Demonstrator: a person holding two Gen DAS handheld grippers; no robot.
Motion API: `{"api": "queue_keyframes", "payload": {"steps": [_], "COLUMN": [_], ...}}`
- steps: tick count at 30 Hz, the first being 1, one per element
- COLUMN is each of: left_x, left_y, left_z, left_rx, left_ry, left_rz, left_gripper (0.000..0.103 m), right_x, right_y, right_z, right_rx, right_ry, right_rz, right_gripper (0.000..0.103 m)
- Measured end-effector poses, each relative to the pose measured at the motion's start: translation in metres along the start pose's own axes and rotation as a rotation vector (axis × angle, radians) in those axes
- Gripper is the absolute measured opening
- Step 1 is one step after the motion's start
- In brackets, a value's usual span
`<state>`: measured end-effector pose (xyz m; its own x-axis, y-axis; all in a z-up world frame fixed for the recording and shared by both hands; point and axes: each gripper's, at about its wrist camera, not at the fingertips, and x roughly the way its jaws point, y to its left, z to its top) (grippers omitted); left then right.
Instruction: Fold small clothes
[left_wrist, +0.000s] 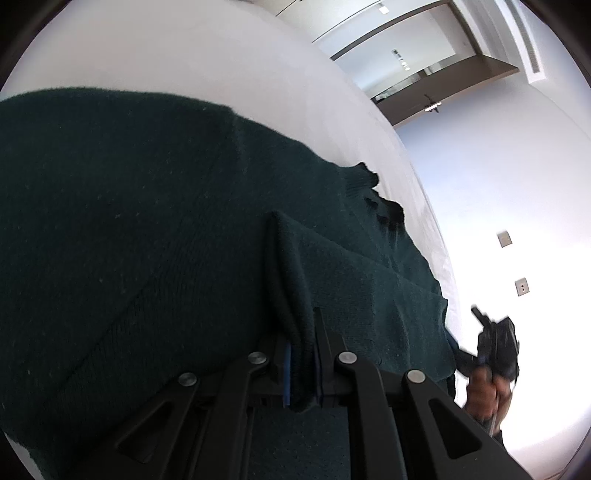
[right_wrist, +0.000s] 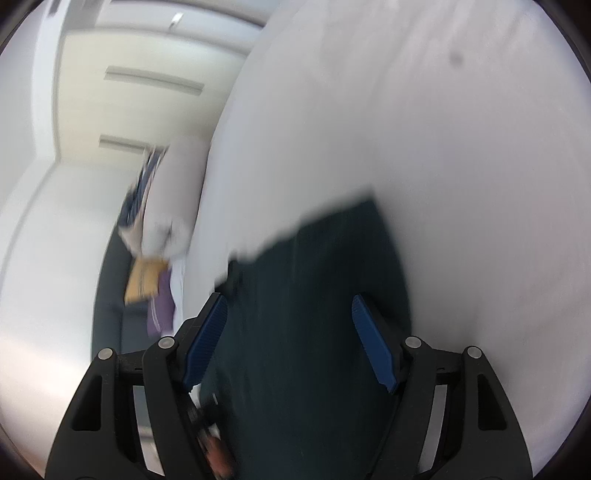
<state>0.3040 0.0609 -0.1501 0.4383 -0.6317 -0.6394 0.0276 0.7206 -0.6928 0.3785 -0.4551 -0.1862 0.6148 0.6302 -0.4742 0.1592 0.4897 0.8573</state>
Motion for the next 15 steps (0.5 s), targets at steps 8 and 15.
{"api": "queue_keyframes", "payload": {"steps": [8,15], "left_x": [-0.095,-0.227], "left_y": [-0.005,0.114], "left_z": [-0.024,-0.084], "left_rx": [-0.013,-0.402], "left_ry": [-0.207,-0.477], "left_rz": [0.032,-0.075], "left_gripper": [0.1,0.099], "right_x": [-0.071,-0.078], "right_y": [0.005,0.052], "right_z": [-0.097,-0.175], "right_rx": [0.004,-0.048], "right_ry": [-0.032,-0.007], "right_rz": [0.059,0.107], "right_gripper": [0.073,0.073]}}
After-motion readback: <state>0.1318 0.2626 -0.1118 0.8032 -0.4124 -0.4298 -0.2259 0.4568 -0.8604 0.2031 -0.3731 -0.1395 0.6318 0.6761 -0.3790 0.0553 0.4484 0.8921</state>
